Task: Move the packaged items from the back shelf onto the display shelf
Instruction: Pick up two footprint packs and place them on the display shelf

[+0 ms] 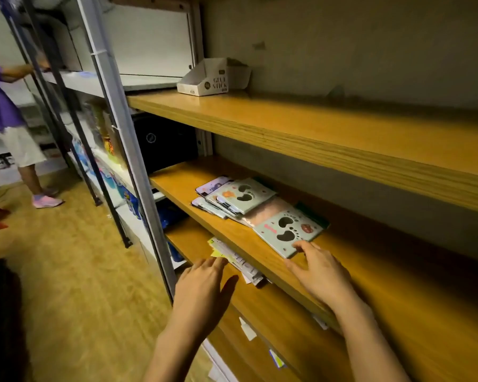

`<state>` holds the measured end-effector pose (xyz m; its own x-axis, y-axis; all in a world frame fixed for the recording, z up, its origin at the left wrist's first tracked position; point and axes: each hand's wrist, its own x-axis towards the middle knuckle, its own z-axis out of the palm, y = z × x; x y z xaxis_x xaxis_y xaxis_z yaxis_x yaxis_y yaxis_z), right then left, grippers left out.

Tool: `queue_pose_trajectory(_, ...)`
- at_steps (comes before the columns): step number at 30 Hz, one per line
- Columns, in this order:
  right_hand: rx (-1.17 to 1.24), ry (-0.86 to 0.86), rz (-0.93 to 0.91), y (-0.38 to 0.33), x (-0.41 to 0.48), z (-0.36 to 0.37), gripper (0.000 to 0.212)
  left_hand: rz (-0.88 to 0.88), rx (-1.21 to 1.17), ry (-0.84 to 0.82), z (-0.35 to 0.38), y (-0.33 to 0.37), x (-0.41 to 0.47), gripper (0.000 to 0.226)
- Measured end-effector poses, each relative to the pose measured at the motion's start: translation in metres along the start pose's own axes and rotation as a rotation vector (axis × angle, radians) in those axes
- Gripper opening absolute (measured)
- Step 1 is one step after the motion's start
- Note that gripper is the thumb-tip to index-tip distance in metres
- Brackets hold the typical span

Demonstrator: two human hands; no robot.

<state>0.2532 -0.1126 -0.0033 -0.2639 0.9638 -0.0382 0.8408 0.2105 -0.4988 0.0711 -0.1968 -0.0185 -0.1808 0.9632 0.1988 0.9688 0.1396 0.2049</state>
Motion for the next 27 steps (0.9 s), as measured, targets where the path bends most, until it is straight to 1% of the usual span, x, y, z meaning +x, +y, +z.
queue_pose_trajectory(4,-0.031,0.011,0.069,-0.001,0.023,0.001,0.047,-0.026,-0.036,0.051,0.001,-0.011,0.051,0.055)
queue_pose_trajectory(7,-0.04,0.046,0.135,-0.004,0.035,0.003,0.047,-0.03,-0.064,0.03,0.002,-0.02,0.092,0.062)
queue_pose_trajectory(10,-0.042,0.074,0.208,-0.008,0.045,0.01,0.048,0.014,-0.034,-0.01,0.007,-0.028,0.135,0.071)
queue_pose_trajectory(15,-0.036,0.185,0.363,-0.022,0.063,0.013,0.05,0.115,-0.047,-0.056,0.013,-0.031,0.2,0.097)
queue_pose_trajectory(21,0.017,0.263,0.504,-0.045,0.072,0.035,0.049,0.206,0.028,-0.258,0.026,-0.039,0.255,0.13)
queue_pose_trajectory(25,0.024,0.36,0.595,-0.054,0.072,0.05,0.047,0.26,0.105,-0.288,0.032,-0.041,0.275,0.129)
queue_pose_trajectory(27,0.017,0.394,0.648,-0.06,0.072,0.055,0.05,0.277,0.135,-0.254,0.032,-0.045,0.282,0.128)
